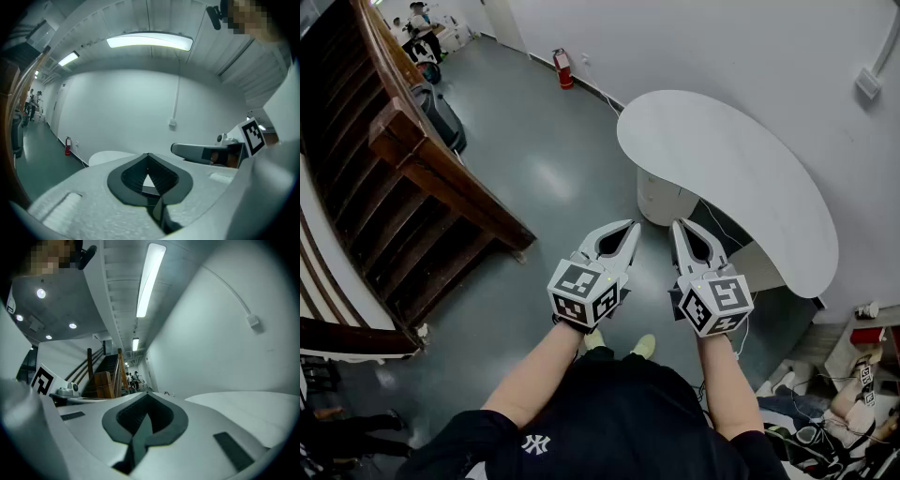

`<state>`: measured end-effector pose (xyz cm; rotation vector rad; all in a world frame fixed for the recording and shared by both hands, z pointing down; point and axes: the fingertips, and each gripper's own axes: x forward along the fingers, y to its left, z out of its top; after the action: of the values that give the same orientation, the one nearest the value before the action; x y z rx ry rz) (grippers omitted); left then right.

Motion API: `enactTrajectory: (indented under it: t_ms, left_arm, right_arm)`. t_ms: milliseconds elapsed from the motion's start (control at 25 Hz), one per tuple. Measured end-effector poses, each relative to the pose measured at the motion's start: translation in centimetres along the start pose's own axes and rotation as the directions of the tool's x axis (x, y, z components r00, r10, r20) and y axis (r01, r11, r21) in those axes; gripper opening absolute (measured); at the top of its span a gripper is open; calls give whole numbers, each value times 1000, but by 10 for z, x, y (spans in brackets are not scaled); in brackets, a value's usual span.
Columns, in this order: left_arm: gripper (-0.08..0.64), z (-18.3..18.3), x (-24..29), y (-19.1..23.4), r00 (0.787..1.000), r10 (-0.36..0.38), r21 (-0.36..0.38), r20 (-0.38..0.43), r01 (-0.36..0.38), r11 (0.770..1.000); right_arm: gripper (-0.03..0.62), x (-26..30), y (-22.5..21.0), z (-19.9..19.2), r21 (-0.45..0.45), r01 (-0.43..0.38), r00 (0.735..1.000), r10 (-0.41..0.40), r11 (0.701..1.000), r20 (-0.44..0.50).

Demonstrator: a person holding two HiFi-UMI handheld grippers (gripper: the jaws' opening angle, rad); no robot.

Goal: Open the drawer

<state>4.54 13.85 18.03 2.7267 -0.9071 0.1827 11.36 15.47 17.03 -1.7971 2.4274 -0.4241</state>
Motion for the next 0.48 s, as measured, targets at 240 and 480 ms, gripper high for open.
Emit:
enactTrajectory:
  t_ms: [240,480]
  left_arm:
    - [9,-4,1,-3,1000,-3,-4,-4,3,1000]
    - [9,-9,10,-12,1000,-5,-3,-10,5,1000]
  right_arm:
    - [14,-3,-2,-3,-1,3,1000,-3,1000,-2]
    - [14,-8,-10,-4,24,-11,1000,11,1000,6]
